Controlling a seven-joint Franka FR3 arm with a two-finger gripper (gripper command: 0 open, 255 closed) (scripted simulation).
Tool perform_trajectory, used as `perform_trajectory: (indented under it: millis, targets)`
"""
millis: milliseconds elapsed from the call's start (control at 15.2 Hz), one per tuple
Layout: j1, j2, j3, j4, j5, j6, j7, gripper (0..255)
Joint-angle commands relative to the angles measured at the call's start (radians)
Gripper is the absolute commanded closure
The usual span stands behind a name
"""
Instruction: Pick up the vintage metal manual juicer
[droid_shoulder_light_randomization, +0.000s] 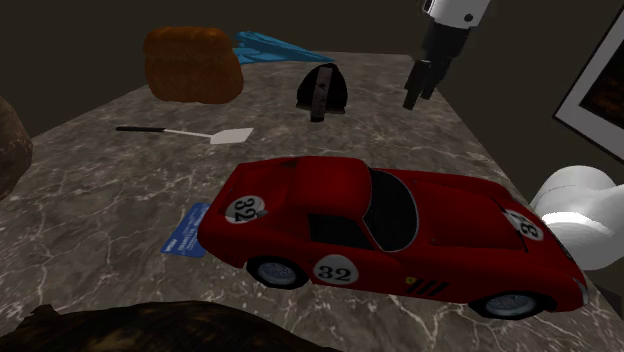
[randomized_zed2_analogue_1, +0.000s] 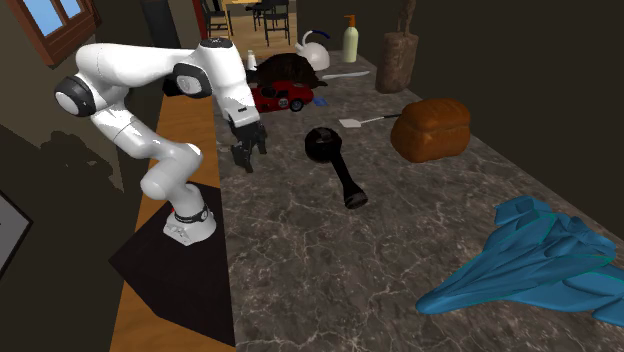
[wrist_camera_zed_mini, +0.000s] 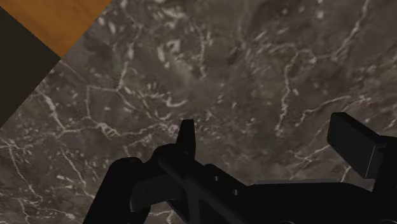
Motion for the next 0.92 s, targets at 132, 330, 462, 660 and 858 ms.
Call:
perform_trajectory:
  millis: [132, 330, 462, 660, 858]
  targets:
    - [-0.016, 0.093, 0.039, 0.097, 0.035, -0.042, 0.112, 0]
    - [-0.044, 0.238, 0.087, 0.256, 0.078, -0.108, 0.277, 0]
    - [-0.061, 0.339, 0.111, 0.371, 0.102, -0.155, 0.387, 0]
    - [-0.083, 0.494, 0.136, 0.556, 0.132, -0.229, 0.55, 0]
    - [-0.097, 0.657, 0.148, 0.759, 0.16, -0.31, 0.712, 0]
